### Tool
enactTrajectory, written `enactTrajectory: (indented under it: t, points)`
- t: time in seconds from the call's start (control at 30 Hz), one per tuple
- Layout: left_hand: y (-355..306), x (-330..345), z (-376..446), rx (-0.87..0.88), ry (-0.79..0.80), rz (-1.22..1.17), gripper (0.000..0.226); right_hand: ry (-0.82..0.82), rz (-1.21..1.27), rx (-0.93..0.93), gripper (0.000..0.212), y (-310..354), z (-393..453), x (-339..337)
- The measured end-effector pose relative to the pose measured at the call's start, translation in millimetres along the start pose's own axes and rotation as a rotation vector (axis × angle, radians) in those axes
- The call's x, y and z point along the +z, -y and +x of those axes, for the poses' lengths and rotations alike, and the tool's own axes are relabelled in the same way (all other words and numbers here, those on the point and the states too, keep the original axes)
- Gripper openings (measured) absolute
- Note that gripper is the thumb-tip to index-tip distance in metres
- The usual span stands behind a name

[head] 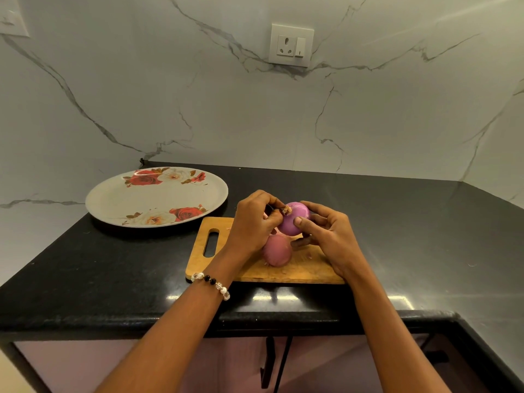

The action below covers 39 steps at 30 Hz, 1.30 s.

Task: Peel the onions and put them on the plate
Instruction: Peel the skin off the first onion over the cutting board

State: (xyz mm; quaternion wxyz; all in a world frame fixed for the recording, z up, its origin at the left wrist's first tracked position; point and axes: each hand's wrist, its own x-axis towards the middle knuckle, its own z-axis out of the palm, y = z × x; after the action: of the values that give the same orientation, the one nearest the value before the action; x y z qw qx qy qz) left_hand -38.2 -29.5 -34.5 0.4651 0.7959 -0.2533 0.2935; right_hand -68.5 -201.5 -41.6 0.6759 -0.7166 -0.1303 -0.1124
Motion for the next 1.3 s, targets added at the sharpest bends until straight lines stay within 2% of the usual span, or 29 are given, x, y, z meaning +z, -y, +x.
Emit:
enactTrajectory:
  t: [0.27,0.4,0.7,0.83,1.3]
  points:
    - [0.6,0.4,-0.7,-0.005,-0.025,0.064,0.005,0.003,-0.075,-0.014,0.045,-1.5,1.0,0.5]
    - [3.0,-4.2,1.5,-0.051,-0.106,0.055,0.005,-0.004,-0.060,-0.024,0.040,0.7,-2.0,-0.1]
    - [-0.3,-4.8,-0.6,0.030,-0.003,-0.019,0.015,-0.030,-0.042,-0.007,0.045,0.8,-2.0,-0.5]
    - [-1.6,-5.2,-0.9,0.013,0.031,-0.042,0.025,-0.027,-0.044,-0.005,0.046,-0.1,-1.2,-1.2]
    - [-5.8,-5.1,-0.2,0.067,-0.021,0.031,0.008,-0.015,-0.113,-0.092,0.046,2.2,-1.1,3.0]
